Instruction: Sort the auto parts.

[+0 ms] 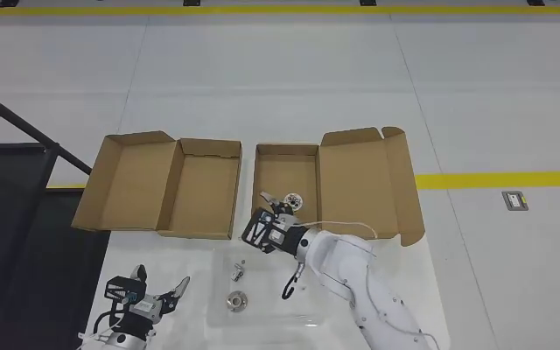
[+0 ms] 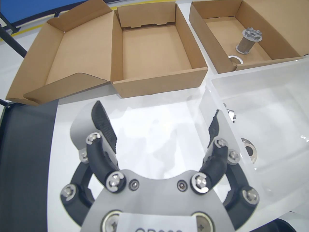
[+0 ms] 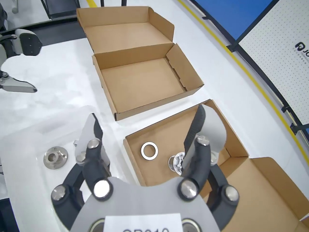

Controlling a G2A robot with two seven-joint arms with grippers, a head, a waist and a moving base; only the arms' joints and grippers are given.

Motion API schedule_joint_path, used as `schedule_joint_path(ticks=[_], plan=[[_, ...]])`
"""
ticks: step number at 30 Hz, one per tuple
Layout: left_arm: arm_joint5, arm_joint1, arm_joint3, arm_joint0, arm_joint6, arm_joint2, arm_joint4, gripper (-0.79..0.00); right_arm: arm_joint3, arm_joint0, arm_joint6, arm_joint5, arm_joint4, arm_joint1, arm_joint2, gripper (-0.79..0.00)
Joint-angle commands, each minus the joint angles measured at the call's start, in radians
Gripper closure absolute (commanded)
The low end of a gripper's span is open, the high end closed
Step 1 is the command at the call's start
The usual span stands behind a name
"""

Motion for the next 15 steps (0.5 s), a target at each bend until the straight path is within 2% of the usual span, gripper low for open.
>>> schedule_joint_path(ticks=[1,11,15], plan=[[0.0,0.0,0.0,0.0,0.0,0.0,0.0,-0.785,-0.003,-0.011,0.009,0.008,0.002,0.002,0.009,-0.785],[0.0,0.0,0.0,0.0,0.0,0.0,0.0,-0.785,-0.003,-0.011,0.009,0.008,0.002,0.002,0.009,-0.785],[-0.004,0.0,-0.003,-0.003,0.003,0.001,0.005,-0.785,0.044,0.014,-0.045,-0.005,0.016,0.0,-0.003,-0.785]])
